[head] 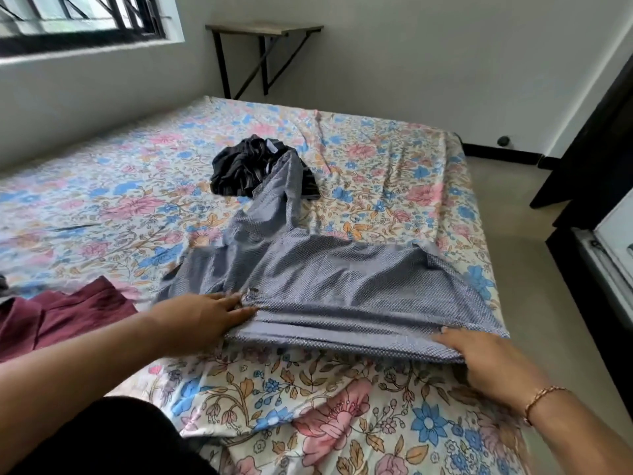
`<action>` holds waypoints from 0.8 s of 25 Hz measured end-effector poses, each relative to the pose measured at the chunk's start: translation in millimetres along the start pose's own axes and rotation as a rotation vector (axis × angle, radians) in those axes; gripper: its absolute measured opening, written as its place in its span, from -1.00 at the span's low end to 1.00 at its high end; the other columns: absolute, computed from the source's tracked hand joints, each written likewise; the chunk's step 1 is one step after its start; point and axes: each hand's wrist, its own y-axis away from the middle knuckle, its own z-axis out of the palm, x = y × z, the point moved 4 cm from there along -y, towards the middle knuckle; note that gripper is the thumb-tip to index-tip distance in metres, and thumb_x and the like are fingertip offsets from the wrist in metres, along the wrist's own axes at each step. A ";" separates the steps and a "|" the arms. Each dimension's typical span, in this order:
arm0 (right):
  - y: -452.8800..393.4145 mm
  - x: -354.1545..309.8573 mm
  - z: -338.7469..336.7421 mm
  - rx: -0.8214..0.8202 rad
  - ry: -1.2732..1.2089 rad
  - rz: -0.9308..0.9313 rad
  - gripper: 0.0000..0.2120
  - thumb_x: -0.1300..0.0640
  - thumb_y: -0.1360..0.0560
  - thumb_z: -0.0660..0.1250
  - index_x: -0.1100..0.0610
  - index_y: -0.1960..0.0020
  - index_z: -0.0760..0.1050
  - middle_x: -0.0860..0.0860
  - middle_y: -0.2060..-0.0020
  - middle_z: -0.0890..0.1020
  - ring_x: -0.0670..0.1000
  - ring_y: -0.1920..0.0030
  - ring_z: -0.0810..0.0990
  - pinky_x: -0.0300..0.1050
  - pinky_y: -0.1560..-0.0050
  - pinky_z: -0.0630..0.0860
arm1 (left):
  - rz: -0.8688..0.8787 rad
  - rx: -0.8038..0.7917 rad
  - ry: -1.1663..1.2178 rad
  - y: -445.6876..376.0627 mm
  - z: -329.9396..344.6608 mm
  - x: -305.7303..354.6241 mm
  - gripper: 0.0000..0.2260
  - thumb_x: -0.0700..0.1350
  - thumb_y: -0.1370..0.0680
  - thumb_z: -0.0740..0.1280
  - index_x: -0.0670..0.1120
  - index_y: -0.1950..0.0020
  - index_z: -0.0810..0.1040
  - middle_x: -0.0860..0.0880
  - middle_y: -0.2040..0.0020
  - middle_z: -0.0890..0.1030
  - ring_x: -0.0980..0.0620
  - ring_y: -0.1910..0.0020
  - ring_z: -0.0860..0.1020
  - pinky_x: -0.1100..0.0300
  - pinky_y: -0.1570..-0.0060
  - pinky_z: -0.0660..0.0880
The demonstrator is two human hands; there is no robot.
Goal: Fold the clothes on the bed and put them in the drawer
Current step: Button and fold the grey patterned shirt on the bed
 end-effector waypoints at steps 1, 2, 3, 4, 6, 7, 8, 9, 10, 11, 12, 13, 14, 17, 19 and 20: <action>6.2 1.8 -5.2 -0.067 -0.011 -0.022 -0.21 0.43 -0.50 0.15 -0.28 -0.53 0.32 -0.17 -0.47 0.46 -0.03 -0.39 0.51 -0.11 -0.33 0.53 | 0.027 -0.015 0.024 8.0 4.3 4.3 -0.35 -0.07 -0.73 0.04 0.30 -0.60 -0.35 -0.03 -0.72 -0.05 -0.11 -0.68 0.05 -0.11 -0.59 0.26; 10.6 2.3 -10.6 -0.154 -0.034 -0.063 -0.30 0.36 -0.53 0.21 -0.30 -0.47 0.37 -0.21 -0.40 0.50 -0.07 -0.33 0.54 -0.14 -0.27 0.56 | 0.042 -0.046 0.038 15.8 10.3 6.8 -0.35 0.07 -0.70 0.06 0.32 -0.59 -0.35 -0.01 -0.72 -0.03 -0.08 -0.69 0.05 -0.10 -0.60 0.24; 12.0 4.7 -14.3 -0.243 -0.070 -0.105 -0.43 0.23 -0.56 0.30 -0.32 -0.41 0.39 -0.25 -0.36 0.50 -0.10 -0.32 0.53 -0.18 -0.28 0.53 | 0.033 -0.094 0.054 21.5 10.1 8.3 -0.33 0.27 -0.65 0.07 0.33 -0.62 -0.29 0.03 -0.71 0.01 -0.05 -0.68 0.09 -0.07 -0.59 0.25; 8.9 7.1 -19.0 -0.292 -0.139 -0.134 -0.52 0.06 -0.58 0.39 -0.33 -0.38 0.37 -0.30 -0.34 0.47 -0.13 -0.33 0.51 -0.21 -0.32 0.49 | 0.012 -0.126 0.092 23.5 3.6 6.5 -0.29 0.47 -0.56 0.03 0.36 -0.65 -0.15 0.08 -0.69 0.10 -0.01 -0.65 0.20 -0.05 -0.56 0.31; -14.7 15.2 -33.3 -0.175 -0.371 -0.110 -0.50 -0.20 -0.53 0.43 -0.25 -0.41 0.36 -0.32 -0.25 0.43 -0.17 -0.28 0.51 -0.24 -0.30 0.46 | -0.034 -0.104 0.233 11.3 -23.6 0.9 -0.22 0.68 -0.40 -0.07 0.40 -0.55 0.28 0.21 -0.51 0.46 0.14 -0.38 0.53 0.02 -0.35 0.51; -33.0 22.4 -44.1 0.018 -0.486 -0.059 -0.50 -0.21 -0.52 0.43 -0.19 -0.40 0.40 -0.29 -0.20 0.48 -0.17 -0.20 0.54 -0.25 -0.21 0.50 | -0.049 -0.045 0.278 -2.8 -41.7 1.6 -0.26 0.67 -0.42 -0.04 0.36 -0.45 0.43 0.23 -0.35 0.59 0.21 -0.19 0.60 0.11 -0.19 0.56; -53.6 30.7 -53.5 0.258 -0.552 -0.012 -0.54 -0.15 -0.53 0.44 -0.13 -0.38 0.45 -0.22 -0.15 0.54 -0.16 -0.11 0.57 -0.24 -0.13 0.54 | -0.064 0.053 0.281 -21.9 -61.1 2.9 -0.35 0.60 -0.49 0.02 0.30 -0.40 0.49 0.21 -0.28 0.63 0.23 -0.08 0.60 0.18 -0.09 0.55; -70.6 32.8 -62.8 0.449 -0.535 0.019 -0.58 -0.09 -0.54 0.46 -0.06 -0.35 0.49 -0.14 -0.11 0.59 -0.13 -0.06 0.59 -0.19 -0.09 0.59 | -0.088 0.187 0.262 -44.2 -77.7 2.7 -0.44 0.47 -0.58 0.10 0.23 -0.44 0.49 0.15 -0.33 0.61 0.19 -0.08 0.60 0.19 -0.05 0.54; -88.6 34.1 -66.5 0.554 -0.487 0.036 -0.60 -0.04 -0.54 0.47 -0.01 -0.33 0.52 -0.07 -0.12 0.61 -0.07 -0.06 0.59 -0.10 -0.10 0.61 | -0.103 0.304 0.248 -70.8 -88.8 3.4 -0.51 0.34 -0.64 0.18 0.18 -0.50 0.44 0.10 -0.43 0.54 0.12 -0.18 0.59 0.15 -0.10 0.55; -107.3 33.2 -65.0 0.579 -0.405 0.046 -0.60 -0.02 -0.53 0.47 0.01 -0.34 0.52 -0.02 -0.16 0.60 0.00 -0.11 0.59 -0.02 -0.13 0.62 | -0.099 0.365 0.274 -97.6 -94.8 6.7 -0.53 0.23 -0.66 0.24 0.15 -0.56 0.37 0.07 -0.52 0.45 0.04 -0.31 0.56 0.08 -0.20 0.55; -126.9 33.3 -59.7 0.559 -0.302 0.050 -0.58 -0.01 -0.53 0.47 0.02 -0.36 0.51 0.01 -0.21 0.59 0.07 -0.18 0.56 0.03 -0.17 0.60 | -0.079 0.379 0.332 -125.8 -96.4 11.1 -0.50 0.17 -0.67 0.27 0.14 -0.60 0.30 0.04 -0.59 0.36 -0.03 -0.44 0.48 -0.01 -0.33 0.51; -146.0 37.2 -52.3 0.503 -0.227 0.066 -0.57 0.02 -0.54 0.45 0.01 -0.38 0.51 0.03 -0.23 0.58 0.13 -0.23 0.54 0.06 -0.19 0.59 | -0.067 0.359 0.390 -154.1 -94.9 15.9 -0.44 0.17 -0.67 0.26 0.14 -0.65 0.22 0.02 -0.65 0.25 -0.07 -0.55 0.35 -0.10 -0.47 0.39; -162.5 43.1 -46.5 0.479 -0.213 0.090 -0.62 0.08 -0.55 0.42 0.01 -0.36 0.55 0.05 -0.23 0.60 0.17 -0.23 0.55 0.08 -0.18 0.59 | -0.086 0.307 0.415 -181.3 -88.5 19.0 -0.39 0.21 -0.67 0.22 0.14 -0.68 0.11 0.01 -0.69 0.14 -0.08 -0.64 0.20 -0.15 -0.57 0.24; -195.5 78.8 -33.1 0.442 -0.587 0.227 -0.82 0.21 -0.58 0.42 0.15 -0.16 0.68 0.08 -0.07 0.72 0.14 -0.03 0.67 0.00 -0.15 0.60 | -0.195 0.184 0.375 -227.9 -52.0 26.1 -0.32 0.38 -0.66 -0.02 0.18 -0.69 -0.17 0.03 -0.71 -0.16 -0.02 -0.68 -0.18 -0.19 -0.63 -0.15; -198.4 112.3 -27.4 0.353 -1.197 0.353 -0.88 0.30 -0.59 0.38 0.27 -0.10 0.66 0.12 0.01 0.71 0.08 0.12 0.70 -0.06 -0.05 0.64 | -0.236 0.226 0.354 -232.9 -32.8 27.7 -0.30 0.45 -0.61 -0.16 0.20 -0.68 -0.22 0.07 -0.69 -0.23 0.04 -0.66 -0.26 -0.19 -0.63 -0.23; -194.6 124.6 -24.4 0.279 -1.494 0.422 -0.87 0.35 -0.61 0.32 0.30 -0.08 0.64 0.17 0.06 0.70 0.05 0.22 0.70 -0.09 0.08 0.67 | -0.242 0.266 0.356 -232.9 -28.3 27.9 -0.28 0.48 -0.58 -0.22 0.21 -0.68 -0.23 0.09 -0.69 -0.24 0.07 -0.65 -0.26 -0.17 -0.63 -0.23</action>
